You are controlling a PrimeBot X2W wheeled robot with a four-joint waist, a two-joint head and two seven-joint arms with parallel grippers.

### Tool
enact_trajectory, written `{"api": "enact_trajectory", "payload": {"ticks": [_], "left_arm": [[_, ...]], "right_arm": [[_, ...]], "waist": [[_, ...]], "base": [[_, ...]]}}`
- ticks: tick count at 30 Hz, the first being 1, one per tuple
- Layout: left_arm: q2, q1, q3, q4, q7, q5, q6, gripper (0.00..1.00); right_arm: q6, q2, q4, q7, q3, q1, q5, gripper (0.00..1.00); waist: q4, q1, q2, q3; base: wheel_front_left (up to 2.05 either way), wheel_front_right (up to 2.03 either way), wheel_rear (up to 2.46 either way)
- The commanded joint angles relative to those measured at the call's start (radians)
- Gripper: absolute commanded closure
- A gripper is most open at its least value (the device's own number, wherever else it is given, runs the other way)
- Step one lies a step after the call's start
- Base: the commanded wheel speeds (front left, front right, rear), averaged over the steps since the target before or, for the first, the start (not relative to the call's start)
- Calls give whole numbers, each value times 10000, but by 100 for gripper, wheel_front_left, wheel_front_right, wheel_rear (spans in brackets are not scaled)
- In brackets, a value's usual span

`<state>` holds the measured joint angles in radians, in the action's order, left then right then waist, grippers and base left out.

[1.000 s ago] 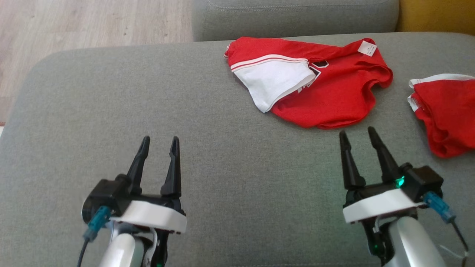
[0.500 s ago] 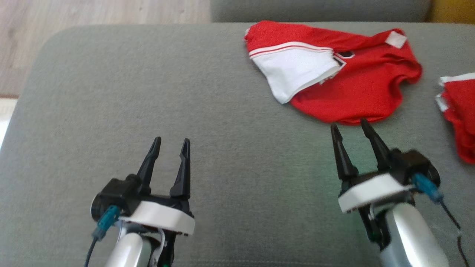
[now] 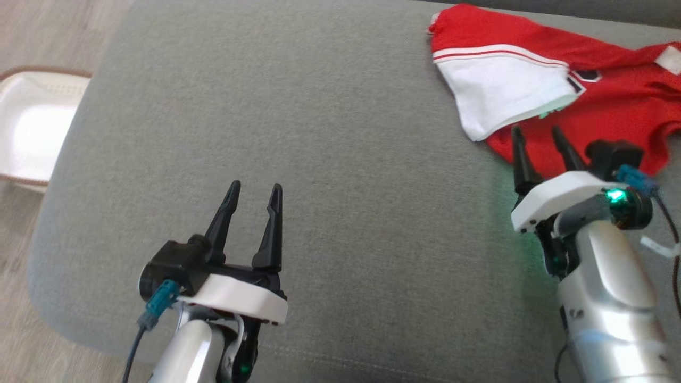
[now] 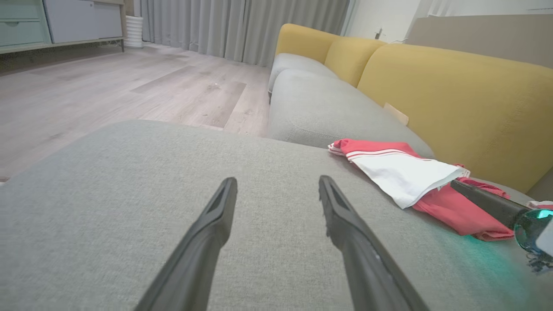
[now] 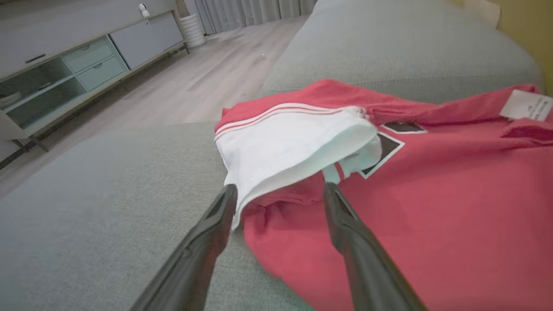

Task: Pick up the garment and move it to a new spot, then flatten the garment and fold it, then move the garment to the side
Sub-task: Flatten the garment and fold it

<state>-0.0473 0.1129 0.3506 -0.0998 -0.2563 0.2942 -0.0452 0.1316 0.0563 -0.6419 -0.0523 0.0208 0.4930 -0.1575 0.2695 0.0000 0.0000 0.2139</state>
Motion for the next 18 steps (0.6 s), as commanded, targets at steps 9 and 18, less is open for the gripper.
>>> {"api": "enact_trajectory", "payload": {"ticks": [9, 18], "left_arm": [[-30, 465, -56, 355, -55, 182, -163, 0], [-30, 640, 56, 354, -55, 248, -237, 0]], "right_arm": [[-9, -60, -1712, -472, 553, 1725, -15, 0], [-9, -60, -2928, -1280, 125, 2841, -175, 100]], "waist": [[474, 0, 0, 438], [489, 0, 0, 681]], "base": [[0, 0, 0], [0, 0, 0]]}}
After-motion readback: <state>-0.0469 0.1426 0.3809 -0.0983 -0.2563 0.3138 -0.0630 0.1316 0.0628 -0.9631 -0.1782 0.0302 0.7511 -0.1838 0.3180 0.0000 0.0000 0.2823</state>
